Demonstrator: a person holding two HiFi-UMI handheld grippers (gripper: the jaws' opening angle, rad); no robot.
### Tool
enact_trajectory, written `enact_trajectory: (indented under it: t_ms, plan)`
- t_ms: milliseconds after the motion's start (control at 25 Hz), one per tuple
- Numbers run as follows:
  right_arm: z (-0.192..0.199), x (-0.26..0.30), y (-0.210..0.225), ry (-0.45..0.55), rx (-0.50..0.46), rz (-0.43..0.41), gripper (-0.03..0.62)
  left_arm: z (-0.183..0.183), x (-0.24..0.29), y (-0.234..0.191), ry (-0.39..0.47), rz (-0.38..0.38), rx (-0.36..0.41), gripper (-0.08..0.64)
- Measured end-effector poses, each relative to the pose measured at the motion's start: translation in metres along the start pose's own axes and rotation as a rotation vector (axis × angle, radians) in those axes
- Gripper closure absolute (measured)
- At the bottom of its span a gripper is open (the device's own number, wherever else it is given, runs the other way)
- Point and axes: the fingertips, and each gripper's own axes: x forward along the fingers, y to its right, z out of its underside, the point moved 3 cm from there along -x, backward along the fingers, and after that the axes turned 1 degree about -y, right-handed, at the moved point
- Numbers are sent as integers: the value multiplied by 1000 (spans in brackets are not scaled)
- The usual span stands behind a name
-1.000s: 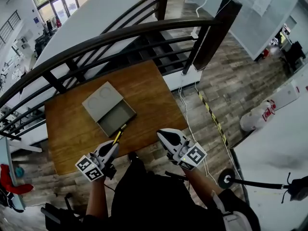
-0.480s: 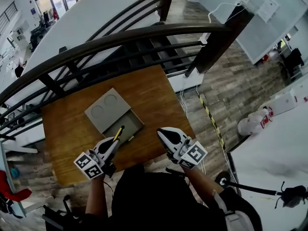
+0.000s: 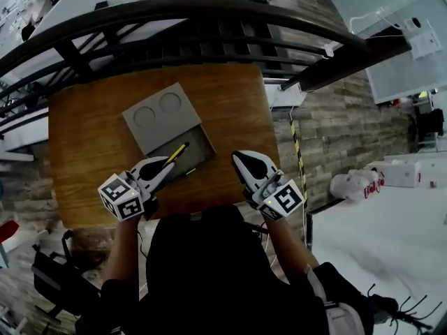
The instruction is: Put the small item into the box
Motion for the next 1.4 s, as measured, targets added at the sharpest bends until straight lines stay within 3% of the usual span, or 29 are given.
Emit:
enact_trajectory:
  t_ms: [160,360,600,880,1080,1400]
  plan:
    - [14,21,9,-64,-12,-86,581,16,2,-15,-67,-85,-4,523]
    - [13,41,29,-60,3,-186,581,38,15,-42,-207,-207,40,523]
    - [22,45,48,-73,-3,-230,581,66,22,-56,-340,-335,35,523]
    - [24,43,54,-72,-4,-251,581,87,30,-63,-450,-412,72,522]
    - [34,41,63,-99,-15,-249,581,94,39,-71,-471,-424,58,523]
    - [45,45,67,-104,4,-231,581,117,47,-84,-583,-459,115,523]
